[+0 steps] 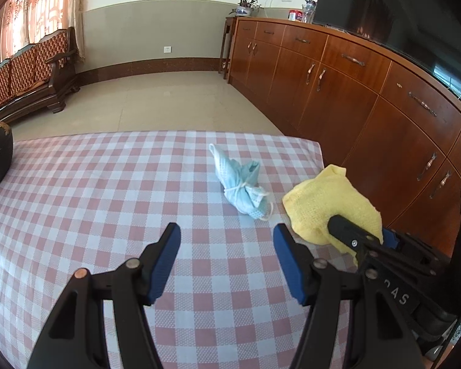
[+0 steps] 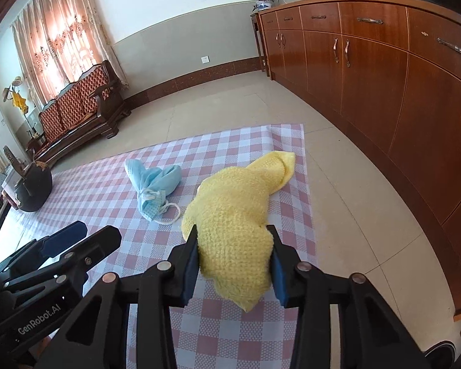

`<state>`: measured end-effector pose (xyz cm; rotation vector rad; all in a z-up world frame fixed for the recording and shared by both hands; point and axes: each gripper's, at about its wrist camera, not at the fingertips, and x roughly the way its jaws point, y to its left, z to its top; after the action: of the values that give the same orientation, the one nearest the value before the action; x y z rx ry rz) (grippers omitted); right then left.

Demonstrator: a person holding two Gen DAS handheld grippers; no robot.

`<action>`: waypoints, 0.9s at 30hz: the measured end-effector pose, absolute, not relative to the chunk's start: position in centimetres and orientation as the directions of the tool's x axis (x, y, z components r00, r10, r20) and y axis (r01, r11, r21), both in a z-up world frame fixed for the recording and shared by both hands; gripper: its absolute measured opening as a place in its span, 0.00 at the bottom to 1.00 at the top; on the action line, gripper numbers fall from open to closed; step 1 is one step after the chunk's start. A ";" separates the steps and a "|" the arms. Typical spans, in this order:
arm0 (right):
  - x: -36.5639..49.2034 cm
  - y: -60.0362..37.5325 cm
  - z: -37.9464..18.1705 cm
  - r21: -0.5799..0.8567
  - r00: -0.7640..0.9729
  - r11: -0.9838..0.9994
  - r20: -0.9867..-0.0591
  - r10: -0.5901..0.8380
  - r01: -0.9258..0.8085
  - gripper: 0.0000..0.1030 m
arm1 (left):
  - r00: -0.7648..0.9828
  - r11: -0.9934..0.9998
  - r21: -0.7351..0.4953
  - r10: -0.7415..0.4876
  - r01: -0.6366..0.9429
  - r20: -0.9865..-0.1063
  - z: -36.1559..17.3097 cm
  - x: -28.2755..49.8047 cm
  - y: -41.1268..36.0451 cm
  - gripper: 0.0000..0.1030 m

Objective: Collect trash
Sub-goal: 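Grasp the yellow cloth with the right tool while the left tool grasps the light blue mask, then carry the light blue mask and yellow cloth over the black bin with both tools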

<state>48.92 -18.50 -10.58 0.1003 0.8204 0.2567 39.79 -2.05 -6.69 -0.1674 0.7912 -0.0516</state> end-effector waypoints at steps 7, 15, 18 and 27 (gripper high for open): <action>49.9 -19.1 -10.6 0.195 0.661 0.965 -0.703 0.261 -0.174 0.41 | 0.690 0.984 -0.176 -0.107 -0.031 -0.716 -7.1 42.2 -2.5 0.62; 50.8 -19.4 -10.1 0.207 0.661 0.962 -0.699 0.274 -0.179 0.41 | 0.653 0.983 -0.179 -0.109 -0.042 -0.749 -8.4 44.6 -3.1 0.62; 50.8 -19.1 -10.0 0.205 0.659 0.961 -0.699 0.278 -0.187 0.41 | 0.647 0.983 -0.176 -0.102 -0.051 -0.756 -8.8 44.8 -3.0 0.60; 50.2 -18.5 -10.3 0.212 0.646 0.956 -0.705 0.292 -0.201 0.41 | 0.662 0.984 -0.170 -0.099 -0.045 -0.743 -8.4 43.8 -2.4 0.26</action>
<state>50.18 -18.49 -10.26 0.1178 0.8222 0.2813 43.80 -2.44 -8.39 -0.1798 0.8482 -0.0307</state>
